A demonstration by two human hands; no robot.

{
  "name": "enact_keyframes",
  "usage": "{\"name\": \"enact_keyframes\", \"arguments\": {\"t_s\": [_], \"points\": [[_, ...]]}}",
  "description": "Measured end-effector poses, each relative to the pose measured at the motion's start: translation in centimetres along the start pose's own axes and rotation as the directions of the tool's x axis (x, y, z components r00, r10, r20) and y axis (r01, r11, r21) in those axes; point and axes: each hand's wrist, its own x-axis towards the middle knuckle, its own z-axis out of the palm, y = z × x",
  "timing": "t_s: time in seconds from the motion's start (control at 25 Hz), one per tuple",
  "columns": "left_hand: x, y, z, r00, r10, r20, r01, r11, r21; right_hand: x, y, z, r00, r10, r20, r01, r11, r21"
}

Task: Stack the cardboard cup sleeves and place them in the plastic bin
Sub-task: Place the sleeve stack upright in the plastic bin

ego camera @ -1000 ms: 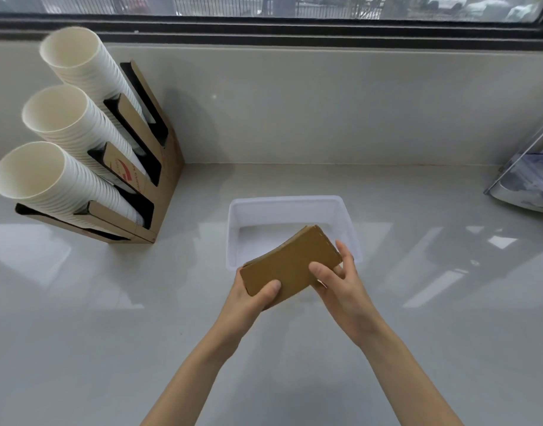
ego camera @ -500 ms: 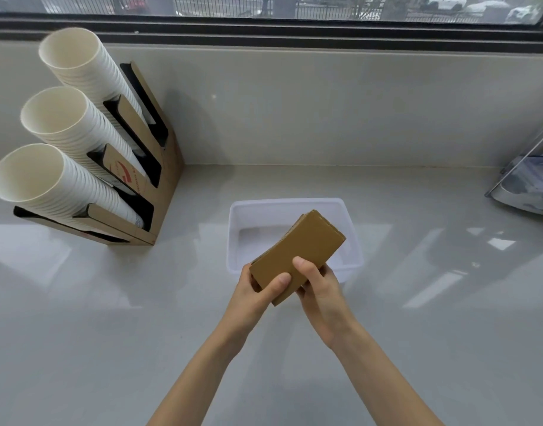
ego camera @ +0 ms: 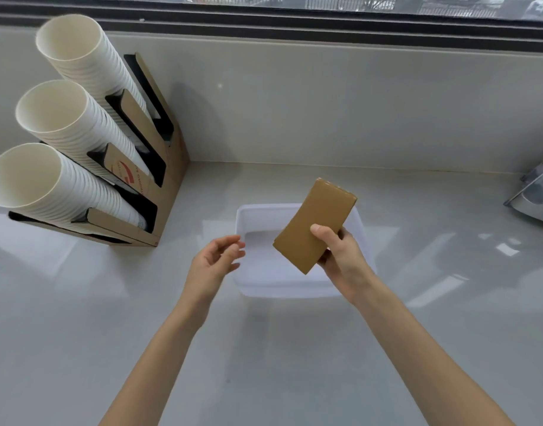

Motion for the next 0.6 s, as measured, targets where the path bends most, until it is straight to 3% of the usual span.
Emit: {"name": "enact_keyframes", "arguments": {"t_s": [0.12,0.28,0.6], "points": [[2.2,-0.3,-0.8,0.994,-0.043,-0.100,0.054,0.992,0.114,2.4,0.1,0.2,0.996,0.084,-0.027,-0.087,0.990,-0.108],[4.4,-1.3,-0.7,0.986,-0.119,-0.119,0.145,0.960,0.241,5.0,1.0,0.7,0.976,0.214,-0.043,-0.218,0.952,-0.216],[5.4,-2.0,0.2,0.983,-0.177,-0.044,0.182,0.963,0.199,8.3,4.8,1.9,0.879,0.454,-0.148,-0.476,0.803,-0.358]]}}
